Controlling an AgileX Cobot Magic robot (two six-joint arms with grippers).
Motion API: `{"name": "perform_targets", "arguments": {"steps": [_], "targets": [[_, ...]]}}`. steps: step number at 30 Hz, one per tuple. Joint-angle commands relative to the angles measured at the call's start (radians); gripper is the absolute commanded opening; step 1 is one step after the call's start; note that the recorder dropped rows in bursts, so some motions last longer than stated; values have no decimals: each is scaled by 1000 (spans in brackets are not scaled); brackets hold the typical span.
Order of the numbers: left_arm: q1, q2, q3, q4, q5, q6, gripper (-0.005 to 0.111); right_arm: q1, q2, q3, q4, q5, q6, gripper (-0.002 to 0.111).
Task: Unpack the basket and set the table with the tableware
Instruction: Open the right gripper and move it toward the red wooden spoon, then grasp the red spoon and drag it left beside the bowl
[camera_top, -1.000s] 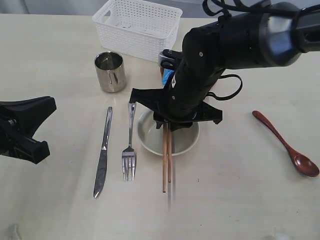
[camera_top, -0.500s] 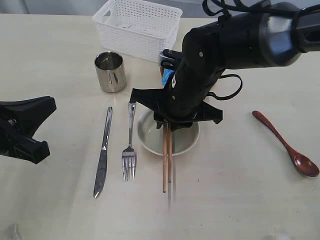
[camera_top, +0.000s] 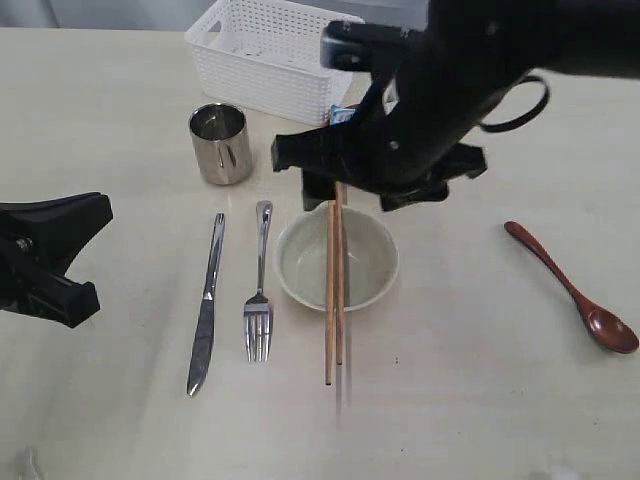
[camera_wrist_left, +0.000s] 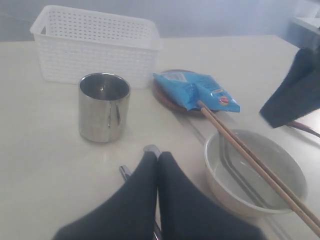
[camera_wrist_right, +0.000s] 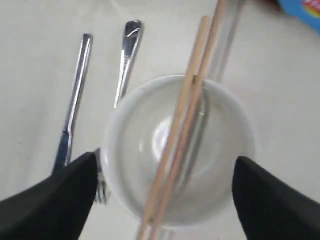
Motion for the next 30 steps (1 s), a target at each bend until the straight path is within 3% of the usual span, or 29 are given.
{"name": "perform_targets", "arguments": {"steps": [1, 5, 7, 9, 13, 30], "targets": [[-2, -5, 7, 0, -1, -2, 0, -182, -114, 7, -139, 264, -101, 71], [-2, -5, 7, 0, -1, 0, 0, -396, -116, 54, -90, 288, -335, 69], [-2, -5, 7, 0, -1, 0, 0, -463, -116, 137, -112, 253, -492, 50], [-2, -5, 7, 0, -1, 0, 0, -486, -116, 227, -170, 135, -492, 44], [-2, -5, 7, 0, -1, 0, 0, -512, -111, 351, -182, -76, -511, 44], [-2, -5, 7, 0, -1, 0, 0, -512, 177, 262, -227, -172, -467, 44]]}}
